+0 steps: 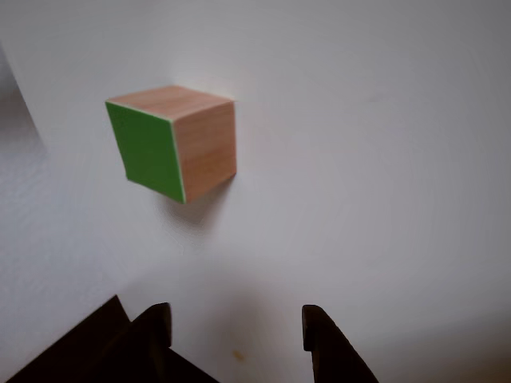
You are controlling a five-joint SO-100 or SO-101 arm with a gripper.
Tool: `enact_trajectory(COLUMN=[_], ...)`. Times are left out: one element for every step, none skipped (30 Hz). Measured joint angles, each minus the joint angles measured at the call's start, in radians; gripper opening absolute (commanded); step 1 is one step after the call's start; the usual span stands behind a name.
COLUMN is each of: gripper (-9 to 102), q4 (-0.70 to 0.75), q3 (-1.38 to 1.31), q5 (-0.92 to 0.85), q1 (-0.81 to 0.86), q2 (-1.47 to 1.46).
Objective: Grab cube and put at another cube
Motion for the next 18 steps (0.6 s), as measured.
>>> enact_trajectory(gripper=[31, 33, 36, 38, 39, 40, 42, 43, 44, 45, 45, 45, 45, 45, 45, 45, 45, 45], q4=[0.0, 0.002, 0.012, 0.028, 0.043, 0.058, 0.074, 0.086, 0.097, 0.104, 0.11, 0.118, 0.124, 0.129, 0.13, 0.132, 0.132, 0.132], q3=[-0.037, -0.075, -0.118, -0.164, -0.212, -0.259, -0.302, -0.341, -0.373, -0.403, -0.428, -0.449, -0.472, -0.495, -0.518, -0.541, -0.566, -0.588], q5=[0.009, 0.017, 0.023, 0.032, 0.038, 0.04, 0.043, 0.048, 0.049, 0.049, 0.049, 0.048, 0.043, 0.037, 0.029, 0.025, 0.018, 0.009], q1=[-0.005, -0.011, -0.015, -0.017, -0.017, -0.017, -0.015, -0.015, -0.015, -0.015, -0.008, 0.002, 0.018, 0.032, 0.041, 0.051, 0.055, 0.06], q2=[-0.043, -0.089, -0.138, -0.193, -0.249, -0.304, -0.354, -0.4, -0.439, -0.474, -0.506, -0.537, -0.569, -0.6, -0.627, -0.65, -0.673, -0.692])
